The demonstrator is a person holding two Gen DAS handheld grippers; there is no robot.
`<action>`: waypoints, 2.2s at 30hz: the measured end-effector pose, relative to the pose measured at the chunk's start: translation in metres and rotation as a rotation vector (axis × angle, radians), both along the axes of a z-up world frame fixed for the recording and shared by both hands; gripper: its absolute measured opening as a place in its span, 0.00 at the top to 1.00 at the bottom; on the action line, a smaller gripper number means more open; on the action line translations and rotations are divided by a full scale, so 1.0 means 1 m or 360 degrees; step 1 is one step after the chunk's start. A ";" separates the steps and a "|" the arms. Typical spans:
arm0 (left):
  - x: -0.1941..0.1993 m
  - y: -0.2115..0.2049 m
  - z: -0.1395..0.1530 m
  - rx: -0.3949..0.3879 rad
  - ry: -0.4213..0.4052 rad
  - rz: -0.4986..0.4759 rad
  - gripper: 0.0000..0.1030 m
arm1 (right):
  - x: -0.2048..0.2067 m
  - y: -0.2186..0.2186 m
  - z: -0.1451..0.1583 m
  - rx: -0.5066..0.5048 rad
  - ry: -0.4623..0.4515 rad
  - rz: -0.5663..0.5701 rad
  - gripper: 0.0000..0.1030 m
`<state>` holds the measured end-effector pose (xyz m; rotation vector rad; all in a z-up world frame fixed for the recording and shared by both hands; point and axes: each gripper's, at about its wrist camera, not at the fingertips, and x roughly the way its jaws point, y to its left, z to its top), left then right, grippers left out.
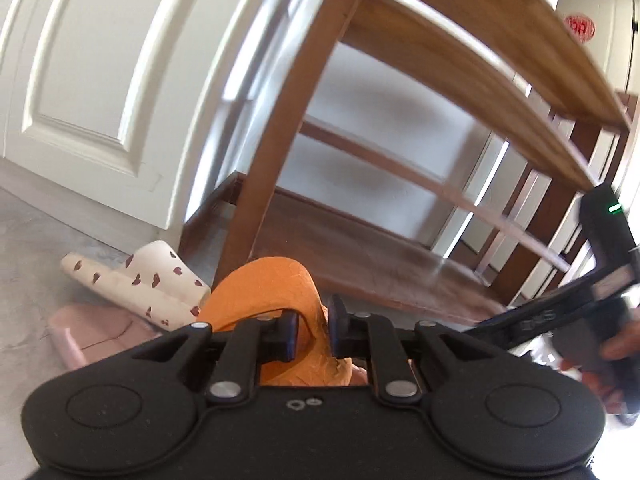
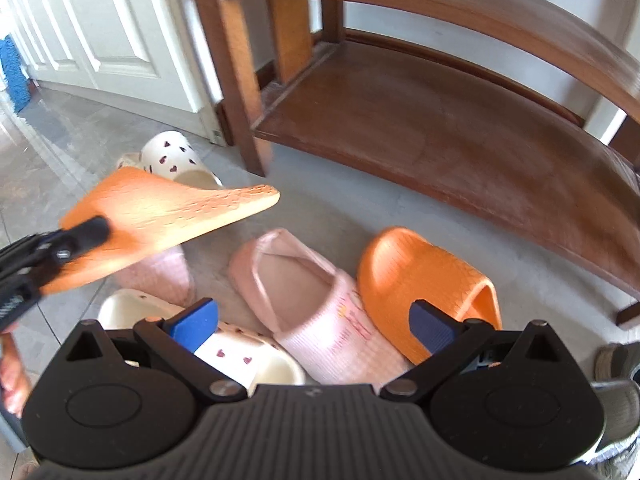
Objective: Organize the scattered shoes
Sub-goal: 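Lower the left tool onto the orange slide and close on its strap, then carry the orange slide away from the rack and set it on the floor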
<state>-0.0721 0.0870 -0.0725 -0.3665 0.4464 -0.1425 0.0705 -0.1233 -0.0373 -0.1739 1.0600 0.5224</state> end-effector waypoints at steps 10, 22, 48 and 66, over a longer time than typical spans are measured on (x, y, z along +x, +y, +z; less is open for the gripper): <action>-0.053 0.046 0.030 0.0062 -0.0137 0.0197 0.88 | 0.000 0.045 -0.012 -0.0039 -0.0007 0.0112 0.00; -0.109 0.152 -0.025 0.0224 0.0197 0.0696 0.88 | -0.017 0.106 -0.020 -0.0044 -0.0070 0.0325 0.00; -0.190 0.192 -0.099 0.0361 0.0523 0.0756 0.76 | -0.028 0.158 -0.064 -0.0208 0.0079 0.0415 0.00; -0.208 0.180 -0.118 0.0485 0.0462 0.0773 0.46 | -0.042 0.166 -0.091 -0.0352 0.0126 0.0518 0.00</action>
